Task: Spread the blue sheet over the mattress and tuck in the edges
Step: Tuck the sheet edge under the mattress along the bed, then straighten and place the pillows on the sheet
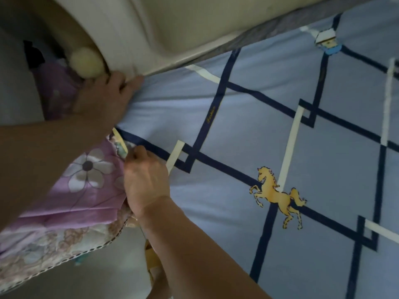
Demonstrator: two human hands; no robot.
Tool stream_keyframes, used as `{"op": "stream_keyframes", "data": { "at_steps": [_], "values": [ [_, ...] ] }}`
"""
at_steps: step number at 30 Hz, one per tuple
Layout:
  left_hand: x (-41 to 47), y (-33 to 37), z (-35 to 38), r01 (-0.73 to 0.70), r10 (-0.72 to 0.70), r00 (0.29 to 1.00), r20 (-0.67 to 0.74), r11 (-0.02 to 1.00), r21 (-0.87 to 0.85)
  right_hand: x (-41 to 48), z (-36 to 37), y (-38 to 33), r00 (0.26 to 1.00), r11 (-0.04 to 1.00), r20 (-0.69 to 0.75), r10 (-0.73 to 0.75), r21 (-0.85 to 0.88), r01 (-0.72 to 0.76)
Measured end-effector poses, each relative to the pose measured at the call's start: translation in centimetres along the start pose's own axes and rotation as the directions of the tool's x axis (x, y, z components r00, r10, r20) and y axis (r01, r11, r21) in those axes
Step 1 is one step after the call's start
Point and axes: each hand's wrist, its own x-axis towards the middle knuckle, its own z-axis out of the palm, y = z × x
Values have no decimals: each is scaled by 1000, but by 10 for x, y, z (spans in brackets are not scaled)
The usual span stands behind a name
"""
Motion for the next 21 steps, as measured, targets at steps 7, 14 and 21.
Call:
{"op": "stream_keyframes", "data": {
  "at_steps": [7, 14, 21],
  "values": [
    [-15, 77, -49, -262, 269, 959, -92, 962, 81, -30, -92, 37, 997, 996, 22, 79, 40, -79],
    [-23, 252, -117, -536, 529, 841, -111, 843, -48, -128, -231, 171, 931, 931, -230, 283, -168, -325],
    [-41, 512, -217, -852, 810, 499, -310, 523, -4, -305, -374, 293, 757, 683, -390, 524, -338, -647]
  ]
}}
